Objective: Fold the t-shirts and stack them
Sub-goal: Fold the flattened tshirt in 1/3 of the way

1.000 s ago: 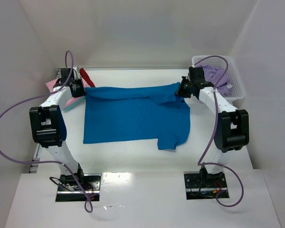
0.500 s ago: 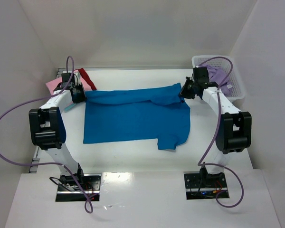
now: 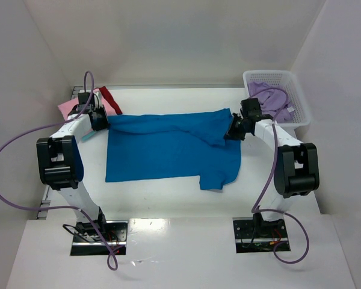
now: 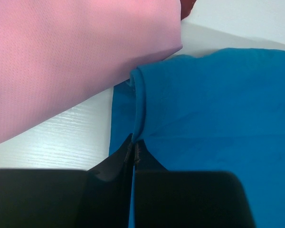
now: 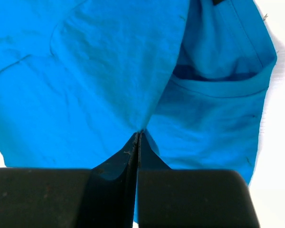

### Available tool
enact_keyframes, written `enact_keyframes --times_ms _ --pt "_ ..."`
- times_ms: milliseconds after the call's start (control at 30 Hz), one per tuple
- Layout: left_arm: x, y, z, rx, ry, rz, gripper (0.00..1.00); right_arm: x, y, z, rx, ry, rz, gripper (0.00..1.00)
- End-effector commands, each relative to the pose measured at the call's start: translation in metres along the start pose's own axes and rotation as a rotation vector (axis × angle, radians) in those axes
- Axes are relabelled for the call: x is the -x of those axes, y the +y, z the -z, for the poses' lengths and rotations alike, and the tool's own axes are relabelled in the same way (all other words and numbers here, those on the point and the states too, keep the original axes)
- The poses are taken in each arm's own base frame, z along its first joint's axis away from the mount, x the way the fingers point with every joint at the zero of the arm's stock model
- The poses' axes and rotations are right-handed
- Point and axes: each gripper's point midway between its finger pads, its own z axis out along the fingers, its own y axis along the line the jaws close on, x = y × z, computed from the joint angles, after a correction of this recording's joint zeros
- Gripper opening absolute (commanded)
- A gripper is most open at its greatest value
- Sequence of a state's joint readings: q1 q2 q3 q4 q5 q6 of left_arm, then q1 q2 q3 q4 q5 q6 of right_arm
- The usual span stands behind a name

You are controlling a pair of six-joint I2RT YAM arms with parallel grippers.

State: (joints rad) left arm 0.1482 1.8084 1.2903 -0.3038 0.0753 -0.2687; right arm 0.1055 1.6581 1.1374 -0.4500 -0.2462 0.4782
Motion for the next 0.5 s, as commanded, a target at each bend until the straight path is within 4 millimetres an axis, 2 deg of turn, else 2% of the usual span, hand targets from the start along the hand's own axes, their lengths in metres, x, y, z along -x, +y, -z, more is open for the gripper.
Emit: enact_keyframes --times_ms 0,100,167,233,400,467 --pt "0.015 -0.001 0.009 -0.003 -0.043 0.016 0.0 -0.002 -0.004 -0.006 -0.018 -0.009 0.029 0.0" --pt "0.011 -0.001 0.009 0.001 -0.025 0.028 0.0 -0.002 -0.01 -0.009 -0.043 -0.012 0.036 0.0" --pt "-0.001 0.0 0.009 0.0 0.014 0.032 0.01 0.002 -0.014 -0.011 -0.067 -0.025 0.045 0.0" --pt "-0.002 -0.001 0.016 -0.001 0.012 0.041 0.02 0.005 -0.015 -0.013 -0.076 -0.029 0.057 0.0" --pt "-0.011 0.003 0.02 0.021 0.033 0.044 0.0 0.017 -0.014 -0.011 -0.094 -0.056 0.07 0.0" --pt "-0.016 0.004 0.019 0.023 0.043 0.045 0.0 0.021 -0.004 -0.009 -0.054 -0.057 0.074 0.0"
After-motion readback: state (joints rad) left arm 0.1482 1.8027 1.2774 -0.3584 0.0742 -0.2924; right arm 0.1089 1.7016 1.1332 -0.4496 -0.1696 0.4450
